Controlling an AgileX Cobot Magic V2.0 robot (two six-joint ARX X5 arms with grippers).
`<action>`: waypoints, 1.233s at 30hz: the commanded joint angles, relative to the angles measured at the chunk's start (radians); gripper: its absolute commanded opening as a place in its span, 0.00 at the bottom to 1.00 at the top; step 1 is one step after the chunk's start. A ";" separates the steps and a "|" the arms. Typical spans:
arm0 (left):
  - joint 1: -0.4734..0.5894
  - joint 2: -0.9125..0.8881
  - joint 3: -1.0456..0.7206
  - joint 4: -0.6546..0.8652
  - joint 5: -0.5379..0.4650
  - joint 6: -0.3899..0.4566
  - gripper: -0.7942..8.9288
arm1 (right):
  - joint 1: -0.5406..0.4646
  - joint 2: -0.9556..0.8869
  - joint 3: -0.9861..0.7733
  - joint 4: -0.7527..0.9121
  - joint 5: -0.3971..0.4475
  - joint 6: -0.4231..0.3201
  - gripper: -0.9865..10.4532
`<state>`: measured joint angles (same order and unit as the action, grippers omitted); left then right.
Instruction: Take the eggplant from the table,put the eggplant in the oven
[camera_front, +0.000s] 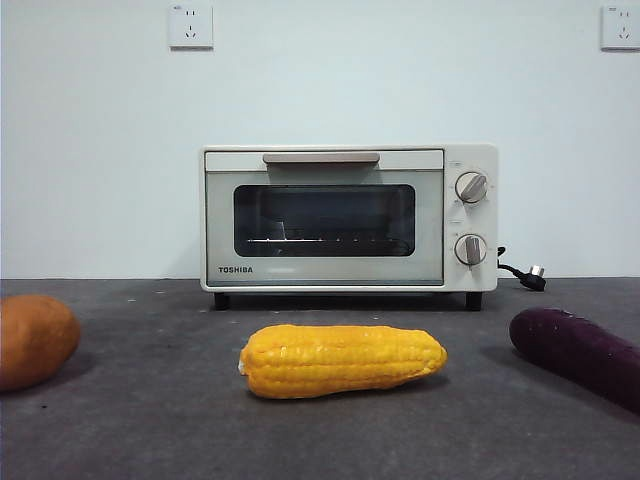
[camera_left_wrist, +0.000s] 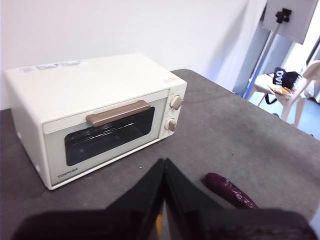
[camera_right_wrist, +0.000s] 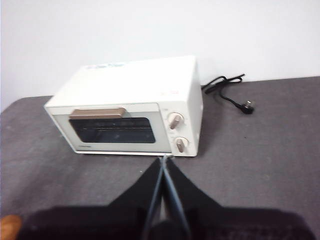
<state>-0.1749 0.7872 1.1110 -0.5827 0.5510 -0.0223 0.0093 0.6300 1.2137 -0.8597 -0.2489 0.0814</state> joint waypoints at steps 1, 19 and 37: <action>-0.018 0.025 0.031 -0.007 0.003 0.027 0.08 | 0.017 0.010 0.018 -0.025 -0.023 -0.008 0.09; -0.094 0.126 0.050 -0.002 0.003 0.057 0.08 | 0.038 0.023 0.046 -0.094 -0.200 0.018 0.43; -0.139 0.267 0.054 0.108 0.003 0.078 0.08 | 0.038 0.023 0.046 -0.209 -0.389 0.057 0.56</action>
<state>-0.3107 1.0454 1.1595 -0.4847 0.5522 0.0425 0.0456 0.6544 1.2545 -1.0702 -0.6308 0.1345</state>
